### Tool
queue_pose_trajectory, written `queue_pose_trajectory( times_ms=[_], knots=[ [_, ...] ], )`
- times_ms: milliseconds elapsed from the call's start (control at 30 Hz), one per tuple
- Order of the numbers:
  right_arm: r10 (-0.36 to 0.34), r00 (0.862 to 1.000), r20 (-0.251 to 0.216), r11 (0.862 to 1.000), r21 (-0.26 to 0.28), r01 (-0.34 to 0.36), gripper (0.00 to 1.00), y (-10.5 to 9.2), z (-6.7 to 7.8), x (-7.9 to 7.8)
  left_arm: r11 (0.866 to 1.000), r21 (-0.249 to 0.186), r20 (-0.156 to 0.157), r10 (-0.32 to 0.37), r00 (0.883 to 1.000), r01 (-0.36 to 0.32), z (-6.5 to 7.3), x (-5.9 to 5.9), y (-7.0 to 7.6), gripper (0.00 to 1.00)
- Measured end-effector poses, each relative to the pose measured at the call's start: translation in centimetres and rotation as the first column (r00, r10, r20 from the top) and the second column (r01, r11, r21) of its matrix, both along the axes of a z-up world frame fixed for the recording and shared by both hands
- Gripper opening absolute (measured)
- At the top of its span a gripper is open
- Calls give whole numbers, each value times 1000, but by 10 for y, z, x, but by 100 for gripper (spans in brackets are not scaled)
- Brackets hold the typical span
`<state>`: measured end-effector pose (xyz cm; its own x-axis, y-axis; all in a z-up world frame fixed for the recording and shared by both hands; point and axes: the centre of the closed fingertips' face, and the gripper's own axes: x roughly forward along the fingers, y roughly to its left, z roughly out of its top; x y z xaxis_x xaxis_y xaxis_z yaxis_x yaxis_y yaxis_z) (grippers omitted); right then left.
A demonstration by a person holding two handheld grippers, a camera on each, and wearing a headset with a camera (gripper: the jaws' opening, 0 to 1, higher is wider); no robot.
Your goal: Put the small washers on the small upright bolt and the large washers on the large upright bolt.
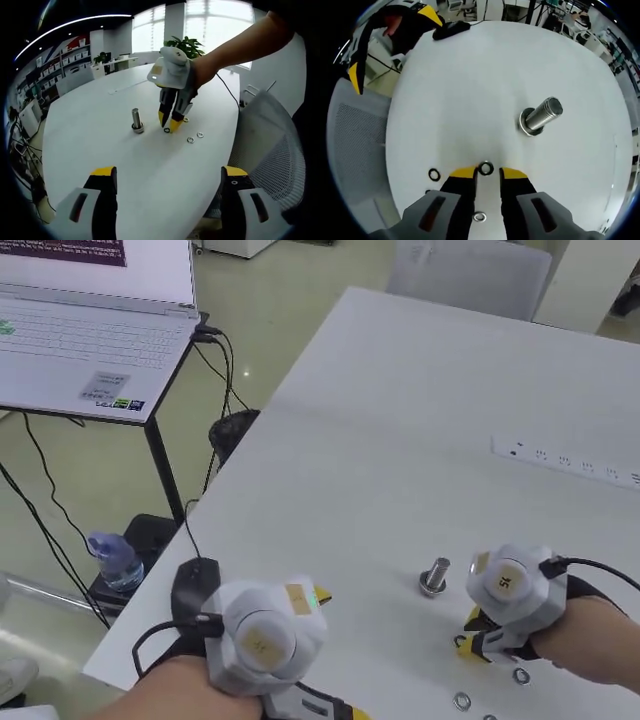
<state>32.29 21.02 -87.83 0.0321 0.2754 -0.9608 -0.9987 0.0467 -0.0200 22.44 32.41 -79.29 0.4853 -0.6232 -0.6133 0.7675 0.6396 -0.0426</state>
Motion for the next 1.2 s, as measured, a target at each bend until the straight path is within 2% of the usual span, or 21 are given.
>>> queue_pose_trajectory(
  times_ms=[267,367,567,967,1067,1133,1200],
  knots=[
    [24,1000,18,999,-44,-23,14,1,-1,-5,1000,4,-5,2,1000,-1,-3,-2,3,84],
    [-4,1000,12,998,-58,5,14,2,-2,-3,1000,4,-5,3,1000,-3,-3,-1,4,84],
    [-48,999,-14,997,-54,48,12,1,-2,-1,1000,3,-5,4,1000,-4,-2,-1,2,83],
    [-58,998,-27,997,-48,57,12,-1,-1,-2,1000,6,-8,3,1000,-3,-2,0,0,82],
    [-53,998,-20,997,-54,52,12,-5,3,-1,1000,6,-7,7,1000,-7,-2,1,1,82],
    [-62,998,-22,997,-50,61,12,-7,8,2,1000,5,5,15,1000,-15,-1,3,1,84],
    [-71,997,-26,997,-46,69,12,-8,14,3,1000,-8,1,19,1000,-19,1,4,1,84]
  ],
)
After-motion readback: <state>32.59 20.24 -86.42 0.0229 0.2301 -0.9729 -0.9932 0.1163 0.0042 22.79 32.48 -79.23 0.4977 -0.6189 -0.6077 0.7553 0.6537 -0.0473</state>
